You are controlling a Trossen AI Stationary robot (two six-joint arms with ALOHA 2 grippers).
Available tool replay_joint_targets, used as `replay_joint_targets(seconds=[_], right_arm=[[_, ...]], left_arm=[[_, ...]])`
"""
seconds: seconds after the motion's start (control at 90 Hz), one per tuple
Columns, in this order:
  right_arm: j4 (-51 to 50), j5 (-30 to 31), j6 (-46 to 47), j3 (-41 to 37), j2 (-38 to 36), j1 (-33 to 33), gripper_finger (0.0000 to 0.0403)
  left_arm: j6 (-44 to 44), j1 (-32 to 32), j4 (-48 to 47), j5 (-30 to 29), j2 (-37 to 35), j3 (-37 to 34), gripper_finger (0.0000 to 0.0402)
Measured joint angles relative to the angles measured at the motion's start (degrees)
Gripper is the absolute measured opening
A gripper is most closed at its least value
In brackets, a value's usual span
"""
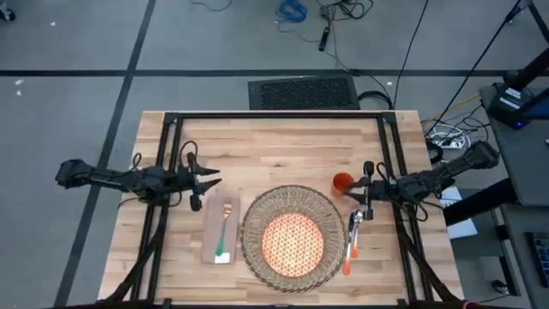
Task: Set table place
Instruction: Return to Home Position
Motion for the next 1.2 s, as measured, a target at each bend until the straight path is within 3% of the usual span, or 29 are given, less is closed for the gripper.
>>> replay_joint_targets(seconds=[0.122, 1.2], right_arm=[[0.02, 0.66, 0.15, 0.0, 0.0, -0.28, 0.0064], [0.02, 0.37, 0.81, 0.0, 0.0, -0.26, 0.0064]], left_arm=[[0.14, 0.14, -0.64, -2.71, 0.0, 0.0, 0.012], [-0.02, 0.1, -0.63, -2.72, 0.0, -0.04, 0.012]])
